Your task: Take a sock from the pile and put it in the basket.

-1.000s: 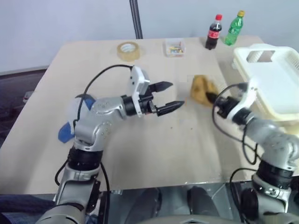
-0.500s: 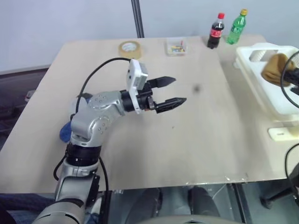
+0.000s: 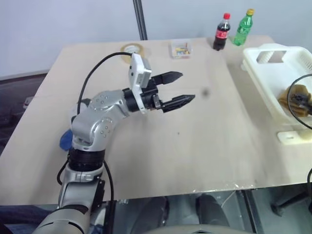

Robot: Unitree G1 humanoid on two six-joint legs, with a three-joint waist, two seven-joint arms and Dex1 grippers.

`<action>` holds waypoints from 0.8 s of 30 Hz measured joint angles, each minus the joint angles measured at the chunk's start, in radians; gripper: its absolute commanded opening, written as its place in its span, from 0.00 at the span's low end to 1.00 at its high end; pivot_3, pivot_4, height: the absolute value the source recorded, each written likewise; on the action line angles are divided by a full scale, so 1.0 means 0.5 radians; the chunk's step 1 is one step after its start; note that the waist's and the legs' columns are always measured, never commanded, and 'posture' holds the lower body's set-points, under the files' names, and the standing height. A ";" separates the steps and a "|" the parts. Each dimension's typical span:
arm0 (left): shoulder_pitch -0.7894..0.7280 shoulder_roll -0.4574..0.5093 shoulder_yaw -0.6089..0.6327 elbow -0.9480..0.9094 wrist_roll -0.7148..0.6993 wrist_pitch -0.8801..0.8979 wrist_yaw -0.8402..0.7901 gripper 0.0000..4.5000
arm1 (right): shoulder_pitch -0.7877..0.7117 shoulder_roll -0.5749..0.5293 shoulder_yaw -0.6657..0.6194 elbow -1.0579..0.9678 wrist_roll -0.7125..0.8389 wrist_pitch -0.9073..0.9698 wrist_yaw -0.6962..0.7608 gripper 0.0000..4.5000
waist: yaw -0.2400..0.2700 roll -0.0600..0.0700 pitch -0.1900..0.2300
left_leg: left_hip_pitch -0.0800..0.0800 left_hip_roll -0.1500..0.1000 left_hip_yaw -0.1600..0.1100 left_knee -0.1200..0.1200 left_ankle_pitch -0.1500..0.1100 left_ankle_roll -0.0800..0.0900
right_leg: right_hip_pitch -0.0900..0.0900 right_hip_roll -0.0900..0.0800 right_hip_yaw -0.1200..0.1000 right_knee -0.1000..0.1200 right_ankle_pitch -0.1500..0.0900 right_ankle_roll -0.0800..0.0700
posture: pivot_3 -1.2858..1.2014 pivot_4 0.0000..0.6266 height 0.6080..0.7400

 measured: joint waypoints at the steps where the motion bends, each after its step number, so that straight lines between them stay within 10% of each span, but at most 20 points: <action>1: 0.000 0.000 0.000 -0.002 0.000 0.000 0.000 1.00 | 0.000 -0.006 0.016 -0.008 -0.015 -0.010 0.008 0.98 | 0.000 0.000 0.000 | 0.000 0.000 0.000 0.000 0.000 0.000 | 0.000 0.000 0.000 0.000 0.000 0.000 | 0.52 0.24 1.00; 15: 0.001 -0.001 0.000 -0.002 -0.037 0.023 0.015 1.00 | 0.242 -0.130 0.341 -0.412 -0.467 -0.564 0.160 0.98 | -0.006 0.000 0.000 | 0.001 0.000 0.000 0.001 0.000 0.000 | 0.000 0.001 0.000 0.001 0.000 0.000 | 0.52 0.24 1.00; 24: 0.465 0.164 0.078 -0.072 0.008 0.074 0.138 1.00 | 0.829 0.323 0.332 -1.291 0.298 -0.671 0.888 0.98 | 0.023 0.000 0.000 | -0.003 0.000 -0.011 -0.001 -0.001 0.001 | 0.000 0.000 -0.011 -0.004 0.000 -0.001 | 0.52 0.24 1.00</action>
